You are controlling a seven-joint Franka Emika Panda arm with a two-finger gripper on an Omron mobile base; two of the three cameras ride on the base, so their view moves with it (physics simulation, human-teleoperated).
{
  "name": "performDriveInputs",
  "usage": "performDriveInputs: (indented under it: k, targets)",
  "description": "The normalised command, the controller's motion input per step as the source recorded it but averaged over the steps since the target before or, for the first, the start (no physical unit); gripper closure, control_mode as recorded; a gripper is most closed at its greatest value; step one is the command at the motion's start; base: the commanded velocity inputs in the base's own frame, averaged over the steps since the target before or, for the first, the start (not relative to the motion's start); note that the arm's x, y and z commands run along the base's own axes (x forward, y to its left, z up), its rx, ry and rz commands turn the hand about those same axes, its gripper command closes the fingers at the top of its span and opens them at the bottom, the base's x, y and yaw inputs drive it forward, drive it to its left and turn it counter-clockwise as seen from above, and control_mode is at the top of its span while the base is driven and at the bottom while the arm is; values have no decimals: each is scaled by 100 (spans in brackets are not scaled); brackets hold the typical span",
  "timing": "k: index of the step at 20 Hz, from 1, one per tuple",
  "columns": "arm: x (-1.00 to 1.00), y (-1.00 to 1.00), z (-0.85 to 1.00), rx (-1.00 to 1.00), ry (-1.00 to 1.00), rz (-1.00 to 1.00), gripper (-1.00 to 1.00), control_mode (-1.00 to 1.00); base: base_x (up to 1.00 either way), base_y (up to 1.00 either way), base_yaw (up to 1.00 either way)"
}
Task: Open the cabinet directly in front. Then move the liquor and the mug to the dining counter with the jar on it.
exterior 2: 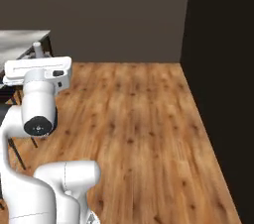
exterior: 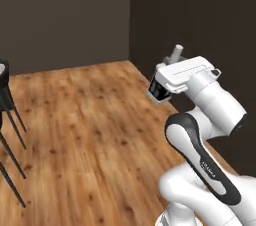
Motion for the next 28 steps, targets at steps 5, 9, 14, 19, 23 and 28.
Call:
performDriveInputs:
  k: [5,9,14,19,23,28]
  targets:
    - [0,0,0,0,0,0,100,100,52,-29,72]
    - [0,0,0,0,0,0,100,100,0,-39,75]
    - [0,0,0,0,0,0,100,100,0,-50,72]
    - [0,0,0,0,0,0,100,100,0,-54,71]
    - [0,0,0,0,0,0,100,100,6,-61,68]
    - [0,0,0,0,0,0,100,100,68,-92,41]
